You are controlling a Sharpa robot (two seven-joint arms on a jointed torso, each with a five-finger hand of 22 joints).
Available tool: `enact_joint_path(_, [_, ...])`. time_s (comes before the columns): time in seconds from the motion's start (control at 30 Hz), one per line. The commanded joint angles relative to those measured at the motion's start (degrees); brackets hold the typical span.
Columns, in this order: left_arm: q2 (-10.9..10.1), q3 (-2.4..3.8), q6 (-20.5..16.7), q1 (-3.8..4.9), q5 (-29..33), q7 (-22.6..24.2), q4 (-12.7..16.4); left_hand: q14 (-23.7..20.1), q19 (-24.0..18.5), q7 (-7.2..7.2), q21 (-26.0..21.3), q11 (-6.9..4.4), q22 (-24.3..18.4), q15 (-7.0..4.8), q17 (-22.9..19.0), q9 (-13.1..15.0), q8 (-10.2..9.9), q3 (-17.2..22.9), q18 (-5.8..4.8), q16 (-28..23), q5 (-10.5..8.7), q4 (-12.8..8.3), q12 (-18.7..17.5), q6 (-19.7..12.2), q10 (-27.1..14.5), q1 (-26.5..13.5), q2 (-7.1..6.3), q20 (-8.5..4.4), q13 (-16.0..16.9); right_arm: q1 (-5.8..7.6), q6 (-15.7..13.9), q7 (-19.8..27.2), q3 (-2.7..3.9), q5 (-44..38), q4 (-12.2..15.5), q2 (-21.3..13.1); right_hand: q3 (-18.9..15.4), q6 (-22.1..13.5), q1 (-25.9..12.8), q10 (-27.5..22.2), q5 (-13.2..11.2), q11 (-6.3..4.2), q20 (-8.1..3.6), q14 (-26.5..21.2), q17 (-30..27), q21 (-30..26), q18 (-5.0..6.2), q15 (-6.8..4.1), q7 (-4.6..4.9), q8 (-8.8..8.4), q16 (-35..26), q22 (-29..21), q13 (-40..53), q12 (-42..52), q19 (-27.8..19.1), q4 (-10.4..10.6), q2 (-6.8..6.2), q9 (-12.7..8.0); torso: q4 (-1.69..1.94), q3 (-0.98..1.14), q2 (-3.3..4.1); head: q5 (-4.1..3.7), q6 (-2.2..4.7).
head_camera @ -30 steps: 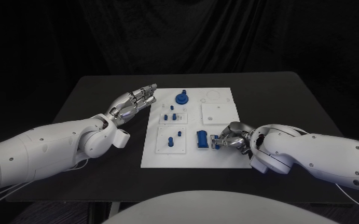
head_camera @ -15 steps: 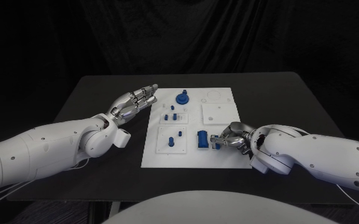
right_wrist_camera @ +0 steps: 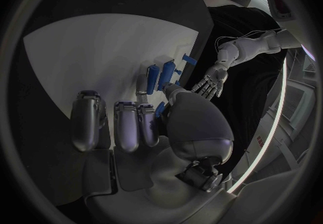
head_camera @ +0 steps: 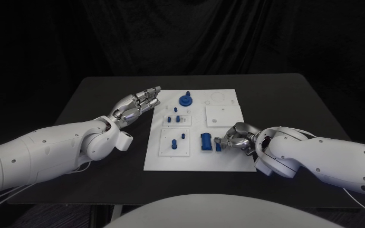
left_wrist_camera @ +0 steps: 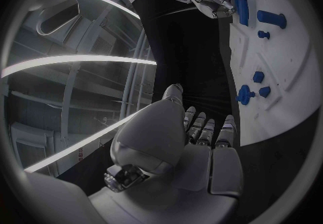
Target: Assemble the parts on the task board
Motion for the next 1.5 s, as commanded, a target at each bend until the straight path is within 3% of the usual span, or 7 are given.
enact_joint_path(0.03, [0.1, 0.05, 0.8, -0.09, 0.0, 0.6, 0.1, 0.1, -0.1, 0.34, 0.4, 0.05, 0.1, 0.24, -0.1, 0.1, 0.3, 0.3, 0.59, -0.3, 0.18, -0.1, 0.2, 0.0, 0.0, 0.3, -0.21, 0.31, 0.1, -0.12, -1.5, 0.7, 0.02, -0.7, 0.1, -0.1, -0.8, -0.9, 0.6, 6.0, 0.3, -0.59, -0.64, 4.0, 4.3, -0.2, 0.93, -0.58, -0.55, 2.65, -0.3, 10.9, 15.1, 0.2, 0.5, 0.1, 0.53, 2.6, 0.03, 0.01, 0.00, 0.05, -0.01])
enact_joint_path(0.17, [0.1, 0.05, 0.9, -0.14, 0.0, 0.6, 0.0, 0.1, -0.1, 0.64, 0.4, -0.04, 0.0, 0.26, -0.1, 0.1, 0.3, 0.3, 0.58, -0.3, 0.16, -0.1, 0.2, 0.2, 0.0, 0.3, -0.22, 0.36, 0.1, -0.12, -1.6, 0.7, 0.02, -0.7, 0.1, -0.1, -1.4, -2.0, 1.1, 6.0, 0.3, -0.91, -0.90, 4.0, 4.3, -0.3, 0.94, -0.83, -0.90, 5.34, -0.3, 10.9, 15.1, 0.2, 0.6, 0.4, 0.73, 5.3, 0.01, 0.01, 0.01, 0.09, -0.01])
enact_joint_path(0.43, [0.1, 0.05, 1.0, -0.21, 0.0, 0.4, 0.0, 0.1, -0.1, 0.67, 0.4, -0.04, 0.1, 0.26, -0.1, 0.1, 0.4, 0.3, 0.58, -0.3, 0.16, -0.1, 0.2, 0.2, 0.0, 0.3, -0.22, 0.37, 0.1, -0.12, -1.5, 1.0, 0.02, -0.7, 0.3, -0.3, -1.9, -3.1, 2.2, 6.0, 0.8, -1.37, -1.25, 4.0, 4.1, -0.7, 1.01, -1.21, -1.44, 8.93, -0.4, 10.8, 15.1, 0.2, 0.5, 0.2, 0.80, 9.1, 0.03, -0.01, 0.00, 0.17, -0.01])
enact_joint_path(0.63, [0.0, 0.05, 1.1, -0.25, 0.0, 0.3, 0.1, 0.2, -0.1, 0.77, 0.4, -0.05, 0.1, 0.30, 0.0, 0.1, 0.4, 0.3, 0.58, -0.3, 0.17, -0.1, 0.2, 0.3, 0.0, 0.3, -0.22, 0.40, 0.1, -0.12, -0.6, 1.1, 0.01, -0.8, 0.8, -0.9, -1.8, -4.1, 4.5, 6.0, 1.8, -1.95, -1.69, 4.0, 4.2, -0.8, 1.02, -1.69, -2.11, 12.61, -0.4, 10.8, 15.1, 0.2, 0.5, -1.3, 0.53, 12.9, 0.03, -0.04, -0.01, 0.25, -0.01])
enact_joint_path(0.73, [0.0, 0.05, 1.1, -0.26, 0.0, 0.3, 0.1, 0.2, 0.0, 0.97, 0.4, -0.11, 0.2, 0.32, 0.0, 0.1, 0.4, 0.3, 0.59, -0.3, 0.19, -0.2, 0.2, 0.4, 0.1, 0.3, -0.22, 0.44, 0.1, -0.13, 0.5, 1.5, -0.01, -1.6, 1.3, -1.5, -2.1, -4.5, 5.3, 6.0, 0.7, -2.20, -1.94, 4.1, 4.4, -0.6, 0.97, -1.93, -2.44, 14.69, -0.4, 10.9, 15.1, 0.2, 0.6, -2.0, 0.13, 15.2, 0.04, -0.04, -0.01, 0.20, -0.01])
enact_joint_path(1.07, [-0.1, 0.05, 1.1, -0.30, 0.0, 0.4, 0.1, 0.2, 0.0, 1.08, 0.4, -0.15, 0.1, 0.32, 0.0, 0.1, 0.4, 0.4, 0.59, -0.3, 0.19, -0.2, 0.2, 0.4, 0.1, 0.3, -0.22, 0.46, 0.1, -0.65, 1.8, 2.0, -0.06, -4.1, 3.1, -3.5, -3.8, -4.6, 5.2, 6.0, -4.6, -2.62, -2.28, 4.5, 6.4, 1.7, 0.42, -2.28, -2.83, 17.48, 0.4, 11.6, 15.1, 0.2, 1.7, -1.9, -0.33, 18.3, 0.06, -0.04, 0.02, 0.25, -0.01])
enact_joint_path(1.5, [-0.2, 0.05, 1.1, -0.50, 0.0, 0.4, 0.1, 0.2, 0.0, 1.08, 0.4, -0.15, 0.1, 0.32, 0.0, 0.1, 0.4, 0.4, 0.59, -0.3, 0.19, -0.2, 0.2, 0.4, 0.1, 0.3, -0.22, 0.46, 0.1, -1.35, 2.7, 2.0, -0.08, -4.5, 3.1, -3.8, -5.5, -4.5, 4.3, 6.0, -9.5, -2.76, -2.42, 4.5, 6.5, 1.9, 0.39, -2.40, -3.00, 18.25, 0.5, 11.7, 15.1, 0.2, 1.7, -0.9, -0.09, 19.6, 0.03, -0.03, -0.02, 0.50, -0.01])
